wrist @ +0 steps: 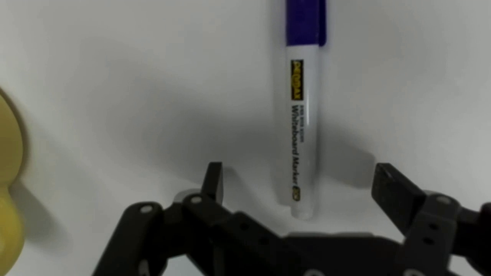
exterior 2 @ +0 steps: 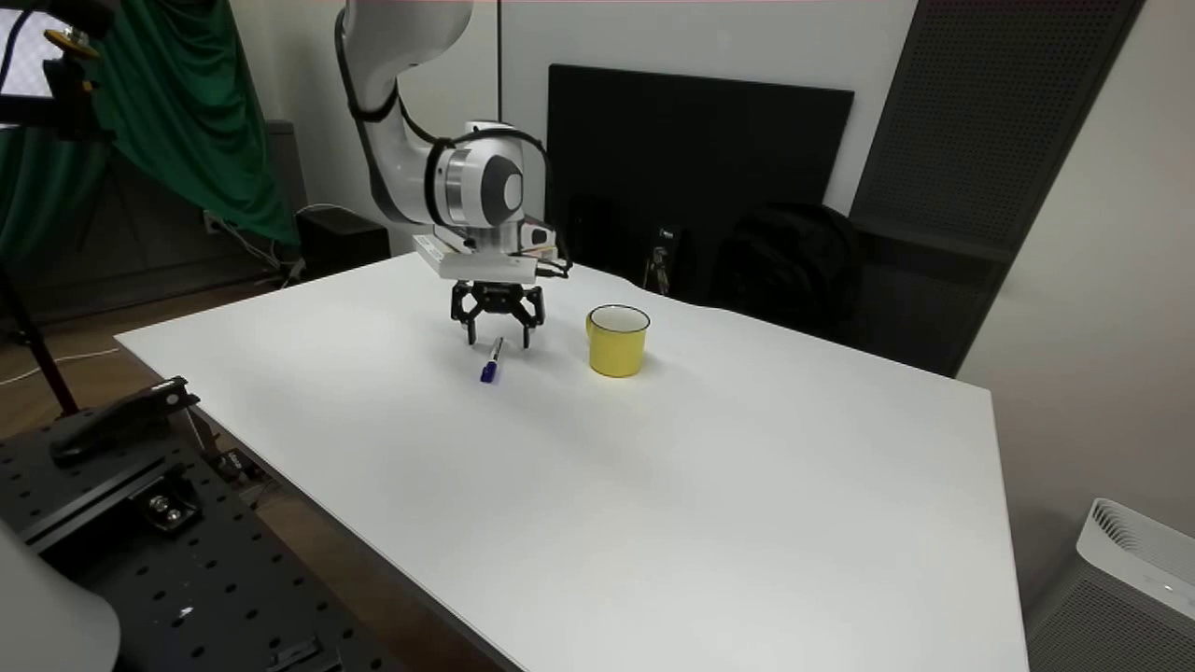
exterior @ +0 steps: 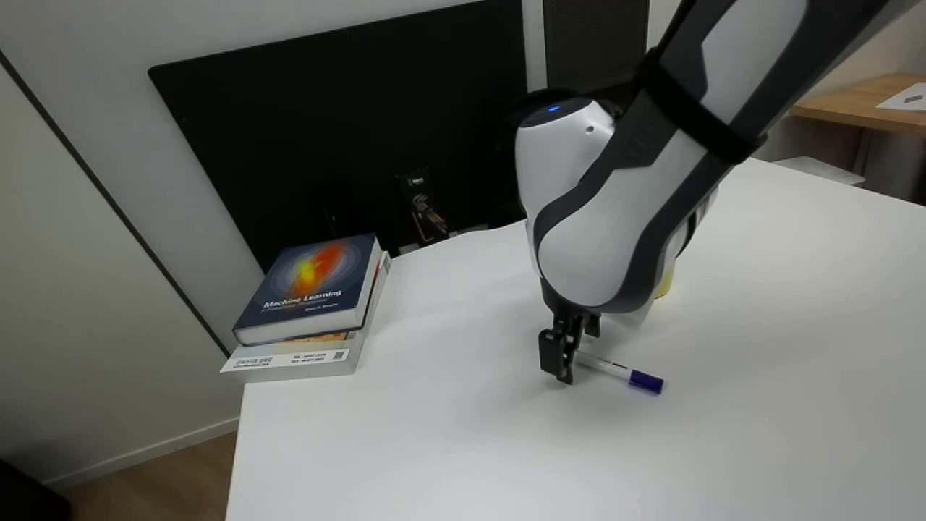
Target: Get the marker from the table and place it in the yellow cup
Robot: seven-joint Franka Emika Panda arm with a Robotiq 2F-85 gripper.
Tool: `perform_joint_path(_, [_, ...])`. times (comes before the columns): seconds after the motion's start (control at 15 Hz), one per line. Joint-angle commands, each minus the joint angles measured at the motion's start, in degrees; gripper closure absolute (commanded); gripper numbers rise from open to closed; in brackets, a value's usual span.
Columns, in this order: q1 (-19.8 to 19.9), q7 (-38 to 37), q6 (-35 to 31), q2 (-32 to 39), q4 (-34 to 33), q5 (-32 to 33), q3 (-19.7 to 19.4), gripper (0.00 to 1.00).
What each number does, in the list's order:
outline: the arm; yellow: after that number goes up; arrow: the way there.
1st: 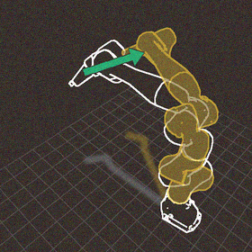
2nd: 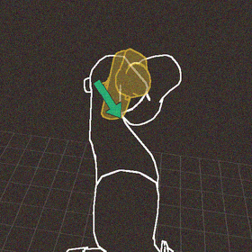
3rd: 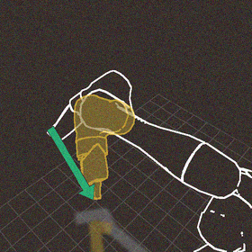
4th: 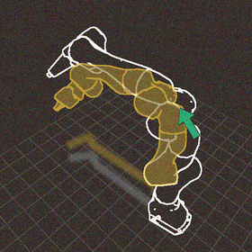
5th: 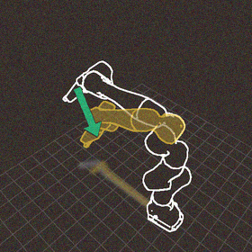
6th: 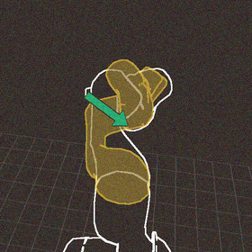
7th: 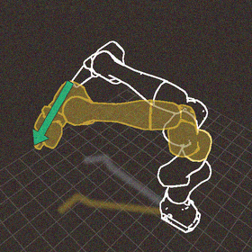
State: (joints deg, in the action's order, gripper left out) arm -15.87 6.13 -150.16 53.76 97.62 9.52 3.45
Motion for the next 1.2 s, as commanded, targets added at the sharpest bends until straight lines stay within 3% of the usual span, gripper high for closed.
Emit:
perform_joint_path(0.0, [1.74, 1.79, -0.65, -1.38, 1.72, 0.98, 1.00, 0.00])
perform_joint_path(0.07, [1.92, 2.05, -0.62, -1.35, 1.75, 0.98, 1.04, 0.25])
perform_joint_path(0.2, [2.01, 2.25, -0.26, -1.30, 1.72, 1.15, 0.87, 0.32])
perform_joint_path(0.8, [2.73, 1.32, 1.86, -1.79, 1.23, 0.49, 0.90, 0.95])
perform_joint_path(0.93, [3.34, 0.90, 3.14, -2.19, 1.22, -0.12, 0.89, 1.00])
perform_joint_path(1.0, [3.68, 0.74, 4.06, -2.35, 1.23, -0.33, 0.82, 0.95])
perform_joint_path(1.13, [4.06, 0.32, 6.03, -2.88, 0.79, -0.50, 0.38, 0.95])
